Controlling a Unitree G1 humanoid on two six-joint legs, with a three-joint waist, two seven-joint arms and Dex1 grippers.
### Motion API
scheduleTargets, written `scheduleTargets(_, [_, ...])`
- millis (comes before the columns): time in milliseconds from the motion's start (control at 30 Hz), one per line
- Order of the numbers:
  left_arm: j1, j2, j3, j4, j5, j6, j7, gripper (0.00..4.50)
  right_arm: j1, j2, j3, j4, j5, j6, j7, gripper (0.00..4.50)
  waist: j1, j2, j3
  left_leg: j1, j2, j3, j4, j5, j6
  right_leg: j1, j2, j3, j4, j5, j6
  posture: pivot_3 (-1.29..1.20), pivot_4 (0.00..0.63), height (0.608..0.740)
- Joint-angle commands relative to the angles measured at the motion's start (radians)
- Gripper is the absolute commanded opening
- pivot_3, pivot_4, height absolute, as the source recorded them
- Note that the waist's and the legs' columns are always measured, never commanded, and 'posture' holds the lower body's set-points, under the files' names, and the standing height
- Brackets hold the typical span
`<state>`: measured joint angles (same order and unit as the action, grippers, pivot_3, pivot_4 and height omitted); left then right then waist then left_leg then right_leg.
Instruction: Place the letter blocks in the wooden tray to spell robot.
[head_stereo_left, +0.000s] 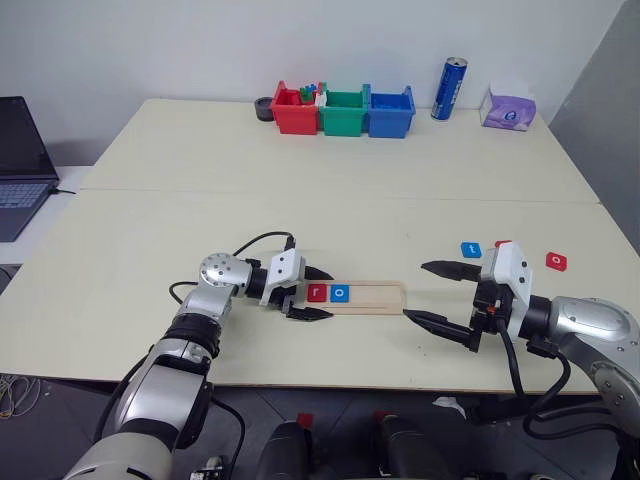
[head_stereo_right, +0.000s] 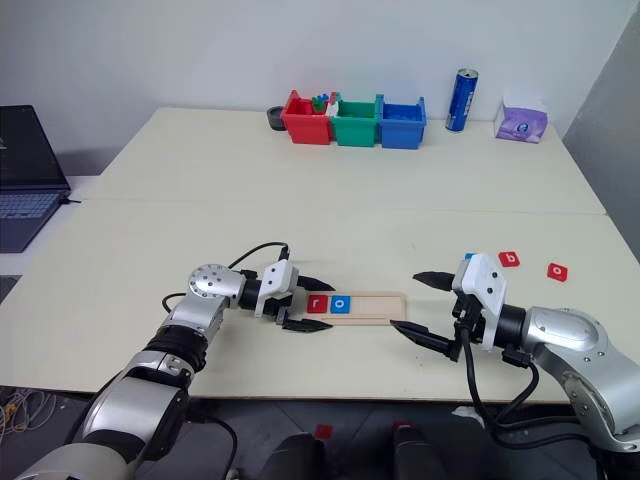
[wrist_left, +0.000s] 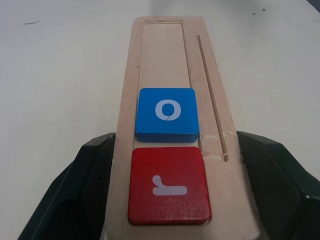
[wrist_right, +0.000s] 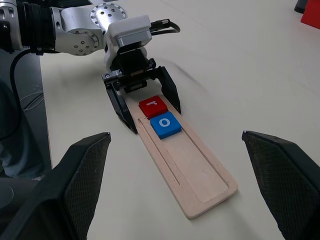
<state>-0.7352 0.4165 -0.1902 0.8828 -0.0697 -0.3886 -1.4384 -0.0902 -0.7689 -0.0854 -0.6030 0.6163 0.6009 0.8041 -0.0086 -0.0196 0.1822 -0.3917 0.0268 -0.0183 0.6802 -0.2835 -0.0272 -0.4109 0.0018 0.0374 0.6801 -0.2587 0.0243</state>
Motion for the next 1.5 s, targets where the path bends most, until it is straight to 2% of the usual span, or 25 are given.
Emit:
scheduleTargets(33, [-0.008, 0.002, -0.011, 0.029, 0.026, -0.017, 0.005, 3.40, -0.016, 0.006, -0.013, -0.011, 0.010, -0.008, -0.004, 4.50, 0.000, 0.000, 0.000, 0.000, 0.000, 0.000, 0.000, 0.000, 0.000, 0.000, 0.000, 0.000, 0.000, 0.000, 0.000, 0.00, 0.150, 0.740])
scheduleTargets(100, [-0.014, 0.002, -0.009, 0.038, 0.025, -0.018, 0.003, 3.40, -0.019, 0.009, -0.010, -0.011, 0.009, -0.005, -0.007, 4.50, 0.000, 0.000, 0.000, 0.001, 0.000, 0.000, 0.000, 0.000, 0.000, 0.000, 0.000, 0.000, 0.000, 0.000, 0.000, 0.00, 0.150, 0.740])
scheduleTargets(167, [-0.021, 0.003, -0.007, 0.046, 0.023, -0.017, 0.000, 4.13, -0.019, 0.010, -0.010, -0.012, 0.010, -0.004, -0.008, 4.50, 0.000, 0.000, 0.000, 0.001, 0.000, 0.000, 0.000, 0.000, 0.000, 0.000, 0.000, 0.000, 0.000, 0.000, 0.000, 0.00, 0.150, 0.740])
scheduleTargets(233, [-0.029, 0.003, -0.004, 0.051, 0.019, -0.013, -0.008, 4.47, -0.020, 0.011, -0.010, -0.011, 0.010, -0.003, -0.008, 4.50, 0.000, 0.000, 0.000, 0.001, 0.000, 0.000, 0.000, 0.000, 0.000, 0.000, 0.000, 0.000, 0.000, 0.000, 0.000, 0.00, 0.150, 0.740])
scheduleTargets(433, [-0.050, 0.006, 0.007, 0.038, -0.003, 0.015, -0.043, 4.47, -0.023, 0.014, -0.008, -0.009, 0.011, -0.003, -0.010, 4.50, -0.001, 0.000, 0.000, 0.001, 0.000, 0.000, 0.000, 0.000, 0.000, 0.000, 0.001, 0.000, 0.000, 0.000, 0.000, 0.00, 0.150, 0.740])
scheduleTargets(867, [-0.120, 0.100, 0.049, -0.251, -0.099, 0.288, -0.137, 4.47, -0.017, 0.024, -0.051, -0.025, 0.037, 0.026, -0.058, 4.50, -0.006, -0.001, 0.001, 0.000, 0.001, 0.000, 0.000, 0.000, 0.000, 0.000, 0.001, 0.000, 0.000, 0.000, 0.000, 0.00, 0.150, 0.740])
scheduleTargets(933, [-0.119, 0.085, 0.072, -0.310, -0.125, 0.340, -0.083, 4.47, -0.010, 0.026, -0.060, -0.018, 0.018, 0.022, -0.082, 4.50, -0.006, -0.001, 0.001, 0.000, 0.001, -0.001, -0.001, 0.000, 0.000, 0.000, 0.001, 0.000, 0.000, 0.000, 0.000, 0.00, 0.150, 0.740])
scheduleTargets(1067, [-0.079, -0.005, 0.098, -0.466, -0.150, 0.431, 0.103, 4.47, -0.021, 0.045, -0.092, 0.064, -0.071, 0.006, -0.190, 4.50, 0.000, -0.001, 0.001, -0.001, 0.001, -0.002, 0.000, 0.000, 0.000, 0.000, 0.000, 0.000, -0.001, 0.000, 0.000, 0.00, 0.150, 0.740])
scheduleTargets(1267, [0.056, -0.132, 0.022, -0.743, -0.136, 0.587, 0.305, 4.47, -0.031, 0.069, -0.159, 0.210, -0.209, 0.003, -0.358, 4.50, 0.000, -0.001, 0.001, -0.001, 0.001, -0.002, 0.000, 0.000, 0.000, -0.001, 0.000, 0.003, -0.001, 0.000, -0.001, 0.00, 0.150, 0.740])
scheduleTargets(1500, [0.078, -0.186, -0.018, -0.771, -0.120, 0.652, 0.424, 4.47, -0.063, 0.103, -0.185, 0.353, -0.266, -0.001, -0.424, 4.50, -0.002, -0.001, 0.001, 0.001, 0.001, 0.000, -0.001, 0.000, 0.000, 0.000, 0.001, 0.003, 0.001, 0.000, 0.000, 0.00, 0.150, 0.740])
